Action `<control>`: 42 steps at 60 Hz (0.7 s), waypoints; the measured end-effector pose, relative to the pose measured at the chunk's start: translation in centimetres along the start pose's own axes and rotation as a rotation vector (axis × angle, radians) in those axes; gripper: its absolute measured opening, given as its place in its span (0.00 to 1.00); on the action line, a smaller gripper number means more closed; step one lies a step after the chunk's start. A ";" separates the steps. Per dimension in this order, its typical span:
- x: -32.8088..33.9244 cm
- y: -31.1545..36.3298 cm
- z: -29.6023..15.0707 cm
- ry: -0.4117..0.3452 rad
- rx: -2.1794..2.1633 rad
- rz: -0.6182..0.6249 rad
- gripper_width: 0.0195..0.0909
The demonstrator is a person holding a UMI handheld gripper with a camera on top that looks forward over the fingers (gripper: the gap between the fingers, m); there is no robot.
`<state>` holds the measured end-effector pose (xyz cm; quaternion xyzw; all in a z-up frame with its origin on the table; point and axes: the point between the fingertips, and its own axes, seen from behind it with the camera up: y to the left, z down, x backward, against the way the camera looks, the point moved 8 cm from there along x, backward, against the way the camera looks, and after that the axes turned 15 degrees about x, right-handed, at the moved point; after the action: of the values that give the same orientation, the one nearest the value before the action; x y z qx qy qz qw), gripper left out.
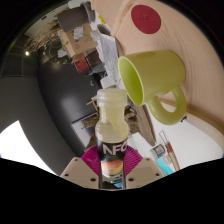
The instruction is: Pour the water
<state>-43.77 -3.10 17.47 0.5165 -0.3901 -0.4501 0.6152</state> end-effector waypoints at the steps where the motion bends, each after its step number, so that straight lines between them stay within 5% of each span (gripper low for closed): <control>1: 0.0 -0.1 0.0 -0.001 -0.003 0.001 0.09; 26: 1.6 4.2 -0.9 0.034 0.480 0.039 0.09; 42: 5.3 10.7 -8.0 -0.159 1.408 0.170 0.09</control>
<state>-33.10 -5.28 26.81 0.7244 -0.6709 -0.0780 0.1381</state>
